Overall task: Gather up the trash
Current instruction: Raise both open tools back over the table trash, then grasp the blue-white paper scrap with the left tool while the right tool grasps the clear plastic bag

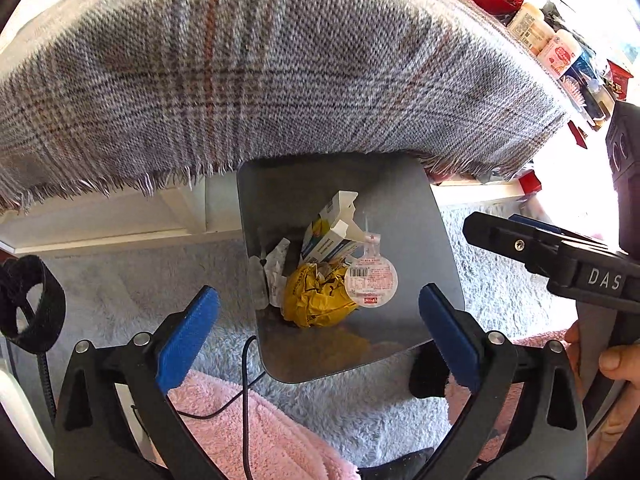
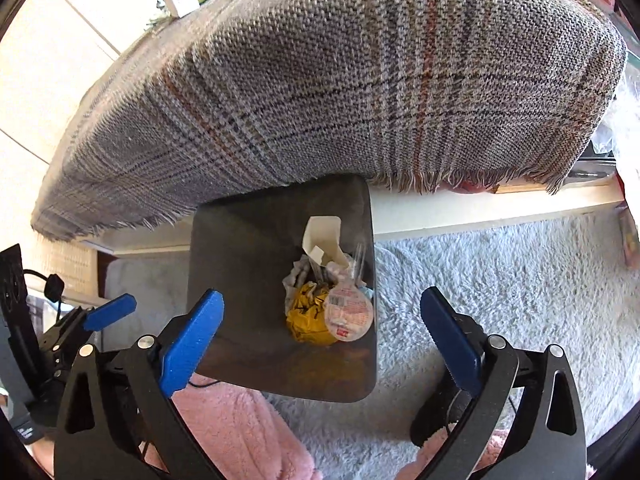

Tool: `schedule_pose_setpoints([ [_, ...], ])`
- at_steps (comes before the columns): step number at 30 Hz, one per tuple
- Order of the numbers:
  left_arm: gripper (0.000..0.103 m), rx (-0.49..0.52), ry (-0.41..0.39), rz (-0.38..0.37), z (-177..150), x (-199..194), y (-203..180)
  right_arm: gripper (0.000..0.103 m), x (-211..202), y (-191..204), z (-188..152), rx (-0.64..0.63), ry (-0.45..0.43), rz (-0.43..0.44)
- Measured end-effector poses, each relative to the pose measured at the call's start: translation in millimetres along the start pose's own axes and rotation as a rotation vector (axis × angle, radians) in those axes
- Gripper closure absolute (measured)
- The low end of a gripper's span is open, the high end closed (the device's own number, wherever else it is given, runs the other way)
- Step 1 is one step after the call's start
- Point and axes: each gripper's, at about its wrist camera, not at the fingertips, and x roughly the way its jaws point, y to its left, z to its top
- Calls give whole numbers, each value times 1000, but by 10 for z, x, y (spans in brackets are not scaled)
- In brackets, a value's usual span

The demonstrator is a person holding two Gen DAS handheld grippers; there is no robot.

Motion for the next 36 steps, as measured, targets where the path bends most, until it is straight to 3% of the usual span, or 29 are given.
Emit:
schedule_pose_setpoints([
  [13,8,-4,-55,33,263,-422,190,4,-411,-19,194,65,-73,75],
  [22,8,-9,-144,95,963,-795,515,4,-859,138,1100,2,-182,-3],
  [32,9,-18,-226,118,2025,-851,775,4,-840,254,2209,13,-223,-25],
  [36,23,-2,-220,100,2358,-750,779,4,-749,287,2569,12,-226,-26],
])
